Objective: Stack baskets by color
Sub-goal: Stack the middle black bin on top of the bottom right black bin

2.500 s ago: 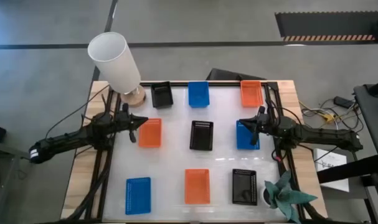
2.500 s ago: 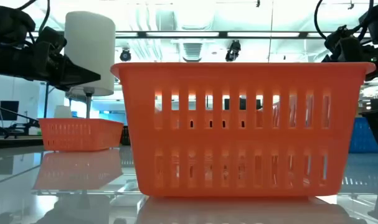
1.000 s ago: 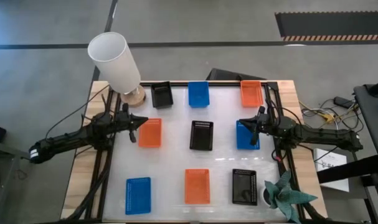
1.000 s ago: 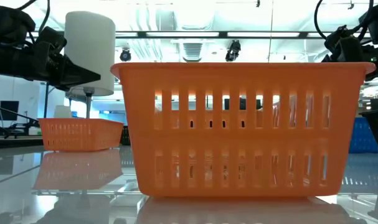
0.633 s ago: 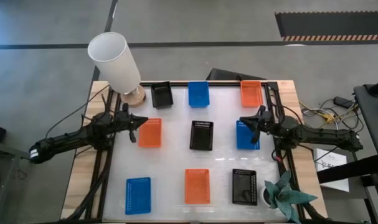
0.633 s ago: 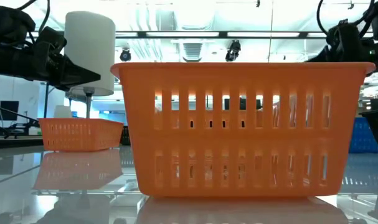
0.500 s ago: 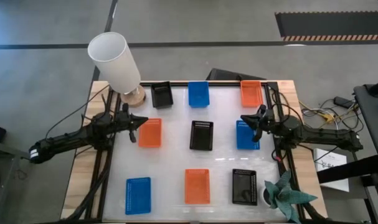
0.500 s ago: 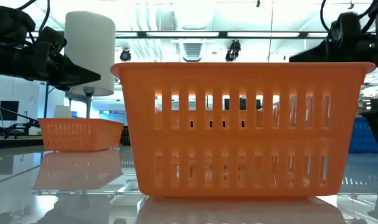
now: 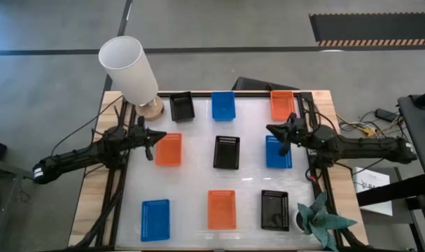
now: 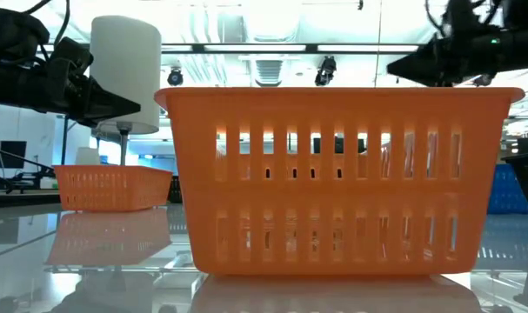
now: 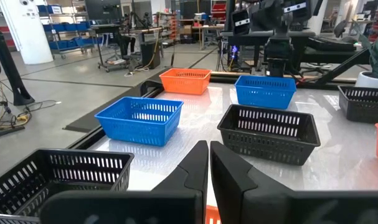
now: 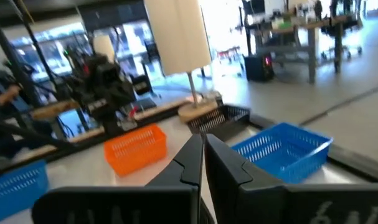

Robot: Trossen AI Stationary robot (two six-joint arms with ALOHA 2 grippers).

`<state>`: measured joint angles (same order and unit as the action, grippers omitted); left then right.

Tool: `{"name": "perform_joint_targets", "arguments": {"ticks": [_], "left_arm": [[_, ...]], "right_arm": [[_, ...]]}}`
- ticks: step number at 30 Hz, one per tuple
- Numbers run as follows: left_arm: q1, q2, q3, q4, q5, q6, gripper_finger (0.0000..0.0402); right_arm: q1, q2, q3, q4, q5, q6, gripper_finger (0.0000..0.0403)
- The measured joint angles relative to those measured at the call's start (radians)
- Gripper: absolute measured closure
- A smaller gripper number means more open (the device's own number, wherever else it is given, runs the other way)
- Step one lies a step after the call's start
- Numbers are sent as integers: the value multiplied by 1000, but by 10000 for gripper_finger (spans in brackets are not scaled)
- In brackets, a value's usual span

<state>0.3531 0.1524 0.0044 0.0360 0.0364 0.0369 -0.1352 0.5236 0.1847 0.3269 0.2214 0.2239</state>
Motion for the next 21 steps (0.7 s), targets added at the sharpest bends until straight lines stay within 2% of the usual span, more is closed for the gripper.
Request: {"name": "perform_joint_targets", "arguments": {"ticks": [8,12,16,21], "left_arm": [[0,0,0,0,0,0,400],[0,0,0,0,0,0,400],[0,1,0,0,0,0,400],[0,3,0,2,0,0,400]], "right_arm": [[0,282,91,-12,15,106,377],[0,408,167,-25,10,132,343],[0,537,277,-149,-2,126,299],[-2,682,437,-267,-104,93,247]]}}
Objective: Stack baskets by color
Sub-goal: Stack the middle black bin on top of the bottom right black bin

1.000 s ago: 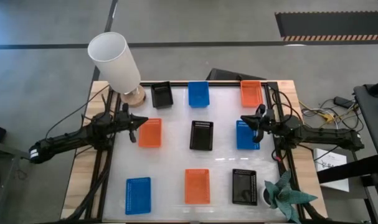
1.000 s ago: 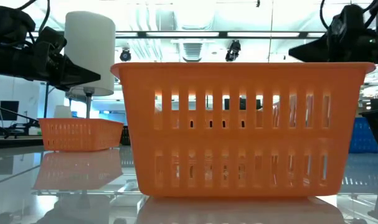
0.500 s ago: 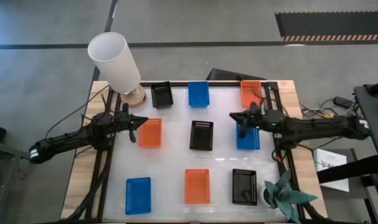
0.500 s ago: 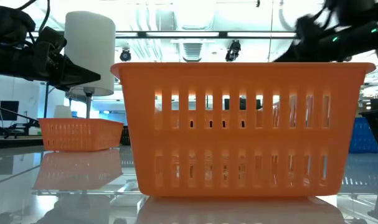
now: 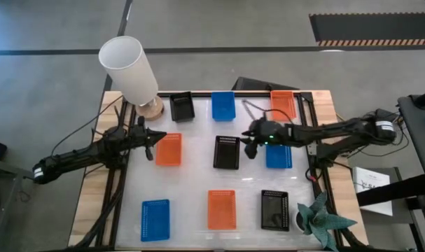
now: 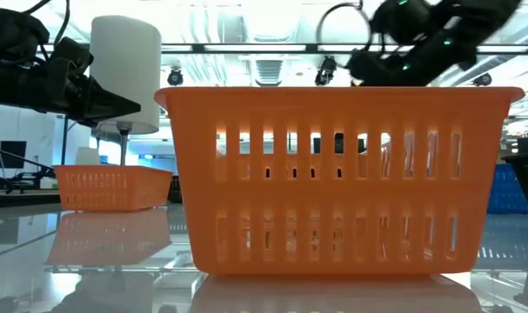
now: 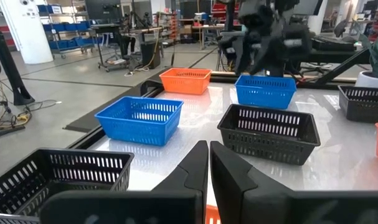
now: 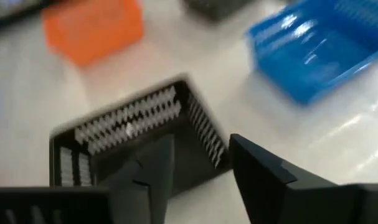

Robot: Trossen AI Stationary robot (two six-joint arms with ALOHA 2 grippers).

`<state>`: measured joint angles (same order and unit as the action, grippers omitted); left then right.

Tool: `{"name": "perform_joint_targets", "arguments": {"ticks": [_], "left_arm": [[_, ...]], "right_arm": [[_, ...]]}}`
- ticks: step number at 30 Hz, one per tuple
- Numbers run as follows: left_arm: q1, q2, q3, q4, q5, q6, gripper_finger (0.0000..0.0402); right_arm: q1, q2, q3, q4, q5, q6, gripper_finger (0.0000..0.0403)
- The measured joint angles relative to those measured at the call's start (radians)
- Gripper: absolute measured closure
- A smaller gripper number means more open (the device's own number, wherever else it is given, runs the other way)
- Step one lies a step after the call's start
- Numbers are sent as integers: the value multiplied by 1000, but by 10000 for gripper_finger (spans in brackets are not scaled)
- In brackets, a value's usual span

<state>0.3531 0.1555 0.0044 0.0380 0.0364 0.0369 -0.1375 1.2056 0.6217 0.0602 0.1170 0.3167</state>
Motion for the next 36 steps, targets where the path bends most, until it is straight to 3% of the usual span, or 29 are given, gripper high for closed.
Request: {"name": "perform_joint_targets", "arguments": {"ticks": [3,7,16,21,30,36], "left_arm": [[0,0,0,-2,0,0,400],[0,-1,0,-1,0,0,400],[0,1,0,-2,0,0,400],[0,4,0,-2,0,0,400],[0,6,0,-2,0,0,400],[0,8,0,-1,0,0,400]], "right_arm": [[0,82,93,-42,-97,-49,225],[-10,182,232,-173,-117,-120,215],[-101,430,580,-559,-122,-281,223],[-131,561,752,-723,-205,-338,234],[-136,708,884,-822,-204,-386,266],[-136,739,896,-861,-204,-426,315]]}}
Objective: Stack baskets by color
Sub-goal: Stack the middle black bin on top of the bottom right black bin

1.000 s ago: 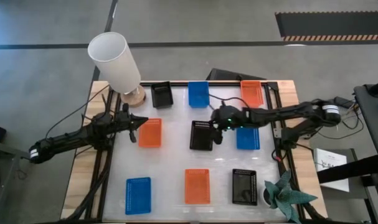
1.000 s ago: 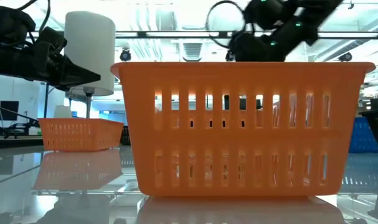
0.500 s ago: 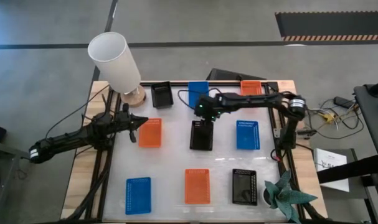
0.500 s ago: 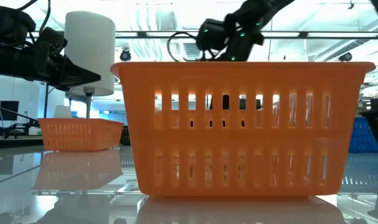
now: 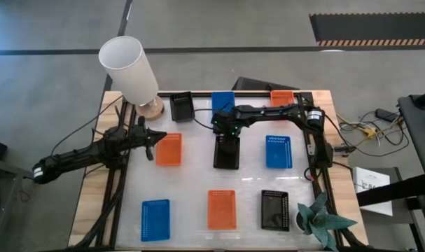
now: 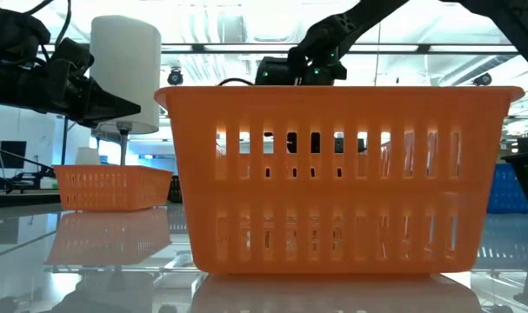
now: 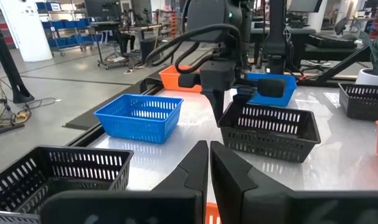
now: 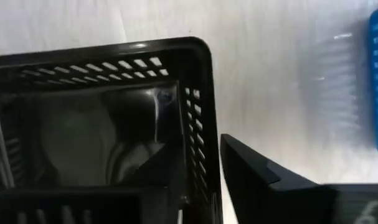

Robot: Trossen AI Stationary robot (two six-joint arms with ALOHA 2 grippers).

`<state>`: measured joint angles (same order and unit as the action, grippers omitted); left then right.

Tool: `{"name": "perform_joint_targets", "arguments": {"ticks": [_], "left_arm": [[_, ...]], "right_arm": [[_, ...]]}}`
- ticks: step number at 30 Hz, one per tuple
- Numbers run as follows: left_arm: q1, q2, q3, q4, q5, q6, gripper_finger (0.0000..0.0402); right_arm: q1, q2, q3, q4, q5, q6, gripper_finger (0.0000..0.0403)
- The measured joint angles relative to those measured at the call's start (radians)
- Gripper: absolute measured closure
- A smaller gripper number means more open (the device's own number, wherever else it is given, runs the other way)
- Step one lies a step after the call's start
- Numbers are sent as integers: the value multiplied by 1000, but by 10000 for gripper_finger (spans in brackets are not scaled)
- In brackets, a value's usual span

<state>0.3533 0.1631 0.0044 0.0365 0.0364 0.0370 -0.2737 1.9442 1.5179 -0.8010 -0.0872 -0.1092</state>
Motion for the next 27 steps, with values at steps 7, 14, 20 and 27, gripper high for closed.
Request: {"name": "perform_joint_targets", "arguments": {"ticks": [7,14,20,27], "left_arm": [[0,0,0,0,0,0,400],[0,1,0,0,0,0,400],[0,0,0,0,0,0,400],[0,1,0,-1,0,0,400]], "right_arm": [[0,-17,0,-62,-3,-48,389],[0,-118,-1,-113,-25,-49,394],[23,-262,-1,-264,-58,-33,394],[139,-475,-20,-380,-104,60,394]]}}
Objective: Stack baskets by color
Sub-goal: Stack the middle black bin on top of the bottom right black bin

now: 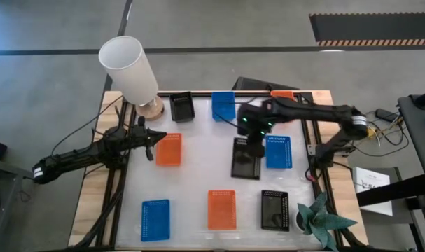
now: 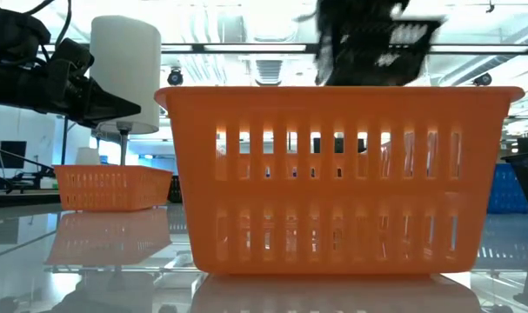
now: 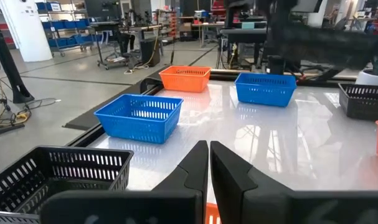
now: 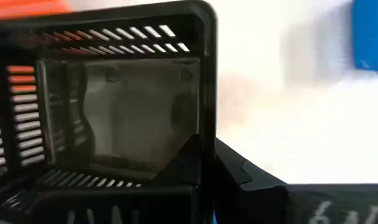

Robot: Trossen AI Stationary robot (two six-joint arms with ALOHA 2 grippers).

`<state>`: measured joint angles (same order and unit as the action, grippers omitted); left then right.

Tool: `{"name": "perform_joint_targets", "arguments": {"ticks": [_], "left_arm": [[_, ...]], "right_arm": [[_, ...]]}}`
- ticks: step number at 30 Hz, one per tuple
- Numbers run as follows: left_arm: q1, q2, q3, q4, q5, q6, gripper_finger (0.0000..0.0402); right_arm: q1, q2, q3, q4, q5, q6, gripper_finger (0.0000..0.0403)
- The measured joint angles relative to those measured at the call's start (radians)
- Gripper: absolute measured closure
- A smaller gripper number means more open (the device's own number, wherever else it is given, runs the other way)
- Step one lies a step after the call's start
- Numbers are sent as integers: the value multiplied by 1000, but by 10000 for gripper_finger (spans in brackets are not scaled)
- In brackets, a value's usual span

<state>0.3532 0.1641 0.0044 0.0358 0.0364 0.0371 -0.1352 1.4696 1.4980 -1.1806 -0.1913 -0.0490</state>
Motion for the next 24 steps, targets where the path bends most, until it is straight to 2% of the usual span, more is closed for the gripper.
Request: {"name": "perform_joint_targets", "arguments": {"ticks": [7,14,19,24], "left_arm": [[0,0,0,0,0,0,400],[0,-1,0,0,0,0,400],[0,-1,0,0,0,0,400],[0,-1,0,1,0,0,400]], "right_arm": [[230,-179,-164,0,4,248,394],[458,-319,-373,50,92,529,394],[555,-363,-525,231,105,621,394],[603,-354,-598,277,86,652,394]]}}
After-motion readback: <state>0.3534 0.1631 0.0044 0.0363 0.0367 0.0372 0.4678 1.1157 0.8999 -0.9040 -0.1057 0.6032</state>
